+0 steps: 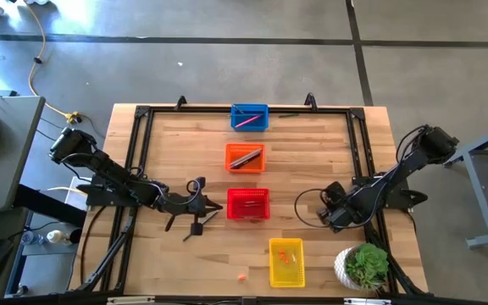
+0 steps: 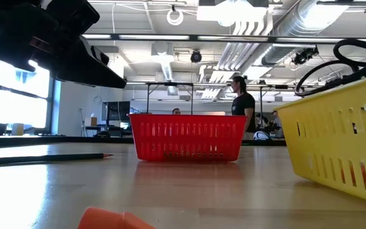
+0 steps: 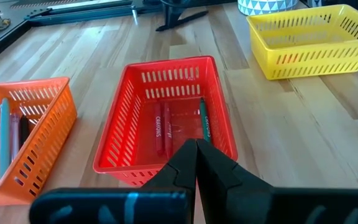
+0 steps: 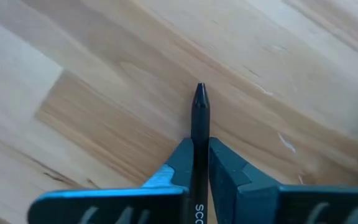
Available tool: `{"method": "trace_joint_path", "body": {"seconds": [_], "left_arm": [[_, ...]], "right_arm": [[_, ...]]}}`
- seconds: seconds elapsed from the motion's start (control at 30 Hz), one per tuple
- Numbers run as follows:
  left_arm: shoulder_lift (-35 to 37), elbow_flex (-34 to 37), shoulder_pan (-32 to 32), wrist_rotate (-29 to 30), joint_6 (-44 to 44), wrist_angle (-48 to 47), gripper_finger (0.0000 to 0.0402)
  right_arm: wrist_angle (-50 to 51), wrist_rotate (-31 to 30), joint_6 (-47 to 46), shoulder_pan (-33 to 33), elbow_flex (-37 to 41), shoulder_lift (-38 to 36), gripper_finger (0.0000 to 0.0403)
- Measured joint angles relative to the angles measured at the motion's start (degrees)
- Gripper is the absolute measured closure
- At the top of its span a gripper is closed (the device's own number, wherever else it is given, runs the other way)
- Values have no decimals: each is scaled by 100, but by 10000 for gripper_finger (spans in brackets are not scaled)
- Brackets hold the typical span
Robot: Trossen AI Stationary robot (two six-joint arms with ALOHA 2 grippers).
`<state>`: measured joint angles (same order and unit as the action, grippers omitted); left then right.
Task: Sort crayons/erasers/pens/pencils in bins
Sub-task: Put the black pen into the orange bin
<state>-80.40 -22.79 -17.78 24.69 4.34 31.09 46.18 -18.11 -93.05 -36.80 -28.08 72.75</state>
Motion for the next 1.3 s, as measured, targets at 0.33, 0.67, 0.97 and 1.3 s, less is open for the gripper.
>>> {"method": "trace_joint_path", "body": {"seconds": [0.33, 0.67, 0.97, 1.3], "left_arm": [[0, 84, 140, 186, -176, 115, 401], [356, 999, 582, -255, -272, 1646, 401], [437, 1462, 1028, -89, -375, 2268, 401], [435, 1462, 1161, 5, -304, 2284, 401]], "right_arm": [[-663, -403, 671, 4, 0, 0, 383], [-1491, -816, 1493, 190, 0, -4, 382], [-2995, -885, 3423, 1022, 0, -4, 382], [-3786, -887, 5595, 2117, -543, -7, 382]]}}
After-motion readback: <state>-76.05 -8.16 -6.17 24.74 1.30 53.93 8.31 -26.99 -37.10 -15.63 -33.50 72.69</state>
